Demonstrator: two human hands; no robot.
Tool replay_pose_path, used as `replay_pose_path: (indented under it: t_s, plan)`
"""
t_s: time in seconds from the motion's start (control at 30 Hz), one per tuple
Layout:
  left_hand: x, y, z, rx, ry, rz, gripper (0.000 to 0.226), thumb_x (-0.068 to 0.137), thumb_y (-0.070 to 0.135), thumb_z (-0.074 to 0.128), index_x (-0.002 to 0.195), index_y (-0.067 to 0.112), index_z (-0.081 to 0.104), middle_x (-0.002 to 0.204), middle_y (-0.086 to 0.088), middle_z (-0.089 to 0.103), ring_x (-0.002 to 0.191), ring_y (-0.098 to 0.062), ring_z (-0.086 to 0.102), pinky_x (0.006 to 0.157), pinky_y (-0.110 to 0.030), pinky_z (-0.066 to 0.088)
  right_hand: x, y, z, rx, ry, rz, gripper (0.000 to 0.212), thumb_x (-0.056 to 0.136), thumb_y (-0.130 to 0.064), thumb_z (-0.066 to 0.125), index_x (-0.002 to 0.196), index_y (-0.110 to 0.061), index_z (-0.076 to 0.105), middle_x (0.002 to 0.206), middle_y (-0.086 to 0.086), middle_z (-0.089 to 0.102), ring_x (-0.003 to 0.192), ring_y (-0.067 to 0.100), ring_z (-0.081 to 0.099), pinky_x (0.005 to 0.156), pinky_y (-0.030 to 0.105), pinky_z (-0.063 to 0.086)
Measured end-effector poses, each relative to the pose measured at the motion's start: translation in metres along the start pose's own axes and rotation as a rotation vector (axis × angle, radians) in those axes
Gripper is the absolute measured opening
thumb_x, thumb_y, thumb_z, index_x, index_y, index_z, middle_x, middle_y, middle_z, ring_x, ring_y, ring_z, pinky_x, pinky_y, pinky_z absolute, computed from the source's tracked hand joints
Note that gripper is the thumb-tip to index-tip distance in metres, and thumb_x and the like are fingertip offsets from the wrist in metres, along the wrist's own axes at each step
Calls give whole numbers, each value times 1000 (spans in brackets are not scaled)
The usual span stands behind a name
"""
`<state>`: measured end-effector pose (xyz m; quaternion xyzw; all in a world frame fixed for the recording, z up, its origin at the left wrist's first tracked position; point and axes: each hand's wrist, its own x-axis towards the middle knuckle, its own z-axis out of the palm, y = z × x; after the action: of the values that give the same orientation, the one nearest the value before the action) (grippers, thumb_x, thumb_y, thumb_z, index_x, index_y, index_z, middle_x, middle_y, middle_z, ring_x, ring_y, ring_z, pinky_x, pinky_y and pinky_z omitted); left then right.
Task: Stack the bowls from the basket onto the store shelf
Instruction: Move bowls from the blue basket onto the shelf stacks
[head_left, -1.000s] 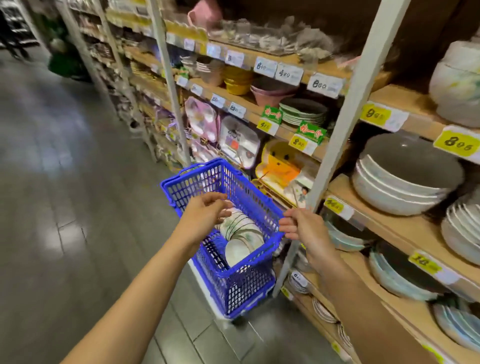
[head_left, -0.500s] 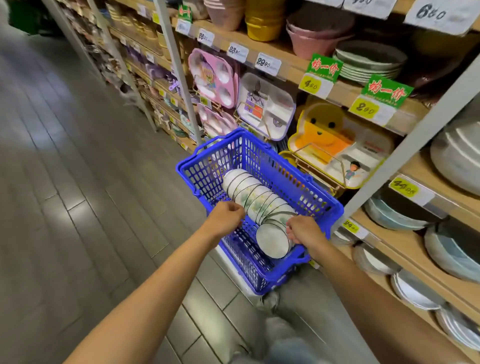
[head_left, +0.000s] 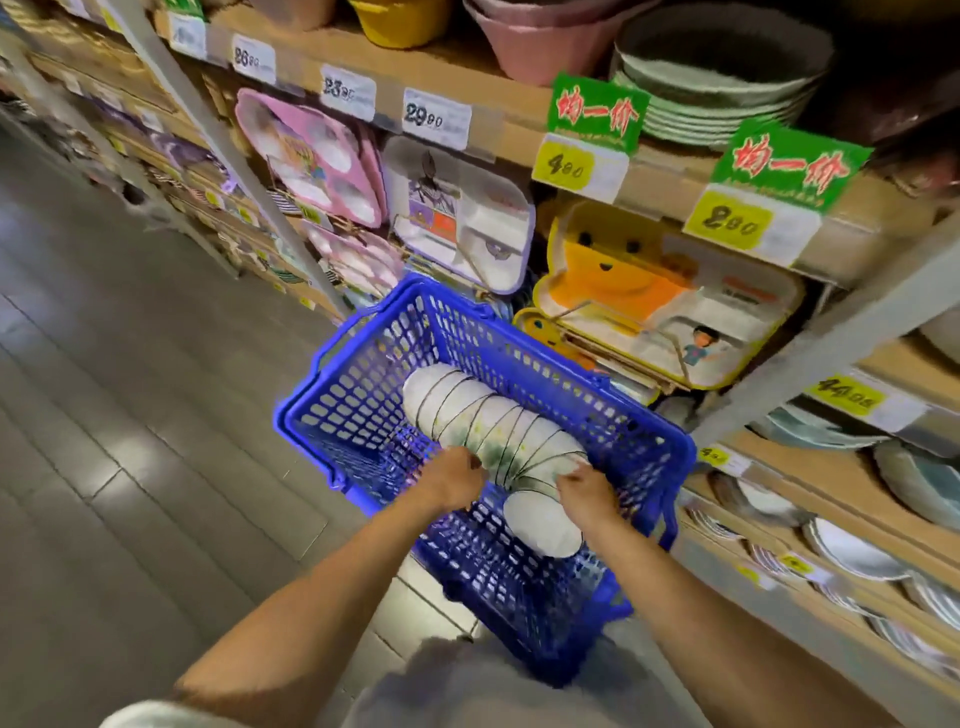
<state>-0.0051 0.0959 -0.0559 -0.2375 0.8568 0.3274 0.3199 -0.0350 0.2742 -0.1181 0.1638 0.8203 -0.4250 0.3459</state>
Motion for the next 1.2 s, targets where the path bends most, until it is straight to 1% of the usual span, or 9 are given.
replay_pose_path:
  t_s: [0.1,0.2,0.27,0.4,0.57,0.67,0.8,1.07,1.2]
  plan:
    - [26,6,8,170,-77,17,38,96,23,49,125,-1,56,124,-23,60,113,-35,58,94,-39,48,3,9,13,-63,59,45,5,92,-12,50,95,-14,53,108,12,53,93,15,48,80,30,42]
    - [50,10,15,296,-151,73,36,93,24,50,123,4,57,120,-18,63,110,-34,59,90,-33,48,2,13,23,-59,97,155,37,94,-14,50,130,-6,51,130,13,54,113,29,56,88,31,44]
    - [65,11,21,374,-195,129,33,92,24,52,115,2,59,118,-19,64,109,-34,60,85,-34,47,1,13,26,-55,101,183,44,95,-14,47,138,-5,45,132,18,55,115,32,56,86,33,45]
    - [88,9,36,598,-258,229,37,89,25,55,114,-1,61,119,-21,64,112,-36,59,89,-39,47,4,17,31,-137,106,260,31,98,-10,42,124,5,52,128,22,57,115,34,56,82,31,44]
    - [111,-1,56,932,-354,450,31,93,26,51,115,6,61,119,-15,64,112,-33,60,95,-41,42,7,27,52,-176,223,336,28,96,-7,46,120,4,57,125,22,60,115,34,58,91,34,45]
    - [114,-6,70,1074,-320,564,26,91,18,51,111,8,65,114,-9,66,107,-30,63,92,-44,44,10,32,67,-237,282,365,31,93,-5,49,122,6,53,125,24,58,116,35,57,94,37,46]
    - [113,-8,84,1123,-253,666,24,93,12,50,107,5,68,108,-12,69,99,-31,66,75,-40,49,13,35,81,-431,284,350,45,91,-1,51,135,4,43,134,22,46,119,33,54,97,37,45]
    - [123,4,100,1268,-142,727,31,93,2,45,118,4,63,119,-12,63,111,-33,60,84,-44,54,27,36,71,-726,308,243,28,91,6,45,112,0,64,114,18,65,102,32,65,78,41,54]
    - [121,1,97,1282,-154,686,32,95,4,42,119,6,63,121,-12,63,112,-32,60,83,-41,52,23,32,69,-806,245,164,27,90,4,49,108,-4,67,110,15,68,100,32,66,78,40,54]
